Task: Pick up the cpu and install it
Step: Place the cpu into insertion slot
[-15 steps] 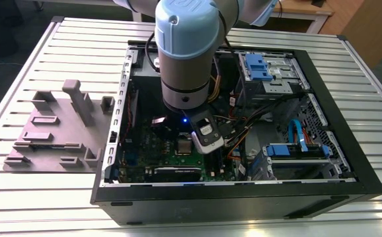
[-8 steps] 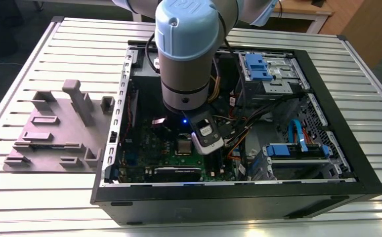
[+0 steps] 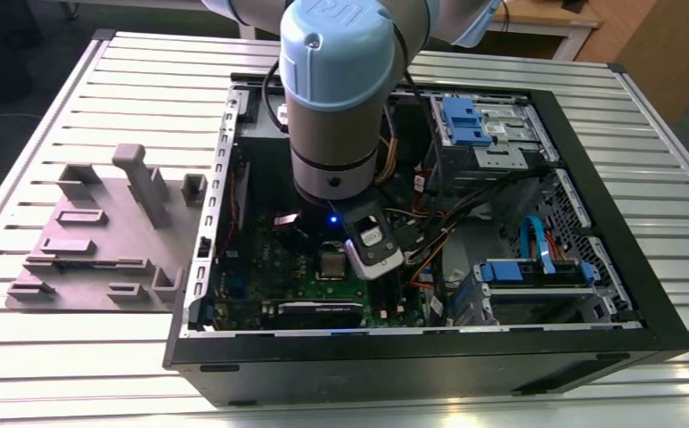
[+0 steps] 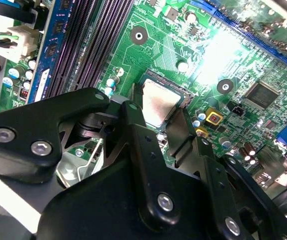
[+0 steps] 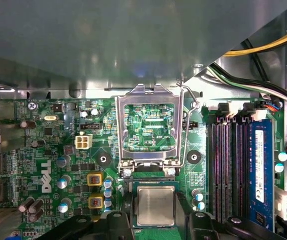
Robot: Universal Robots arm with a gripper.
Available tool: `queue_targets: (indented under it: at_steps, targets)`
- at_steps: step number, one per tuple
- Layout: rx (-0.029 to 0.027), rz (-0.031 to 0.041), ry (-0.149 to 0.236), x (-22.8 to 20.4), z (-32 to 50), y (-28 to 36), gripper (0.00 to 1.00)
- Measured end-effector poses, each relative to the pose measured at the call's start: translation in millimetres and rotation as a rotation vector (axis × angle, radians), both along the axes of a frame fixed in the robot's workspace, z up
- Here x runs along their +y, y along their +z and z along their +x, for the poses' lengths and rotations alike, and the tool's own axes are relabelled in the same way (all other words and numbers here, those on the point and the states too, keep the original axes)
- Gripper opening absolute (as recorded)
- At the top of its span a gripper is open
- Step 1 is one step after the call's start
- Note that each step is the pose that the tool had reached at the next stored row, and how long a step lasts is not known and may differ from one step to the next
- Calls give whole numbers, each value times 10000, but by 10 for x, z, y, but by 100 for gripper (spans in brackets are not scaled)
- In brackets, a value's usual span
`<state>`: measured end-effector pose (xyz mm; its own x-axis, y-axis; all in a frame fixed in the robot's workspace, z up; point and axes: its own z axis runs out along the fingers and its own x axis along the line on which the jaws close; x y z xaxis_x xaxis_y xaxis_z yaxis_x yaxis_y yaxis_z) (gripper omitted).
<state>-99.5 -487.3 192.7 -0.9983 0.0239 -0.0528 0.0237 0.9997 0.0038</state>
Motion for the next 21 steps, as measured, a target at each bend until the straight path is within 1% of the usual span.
queue_targets:
  at_steps: [5,6,16,21]
  targets:
    - [1,-1,0,0,0,0,45]
    - [2,-4,0,0,0,1,38]
    - [-3,0,0,0,-1,1,38]
    - [-26,-4,-1,0,-4,33,38]
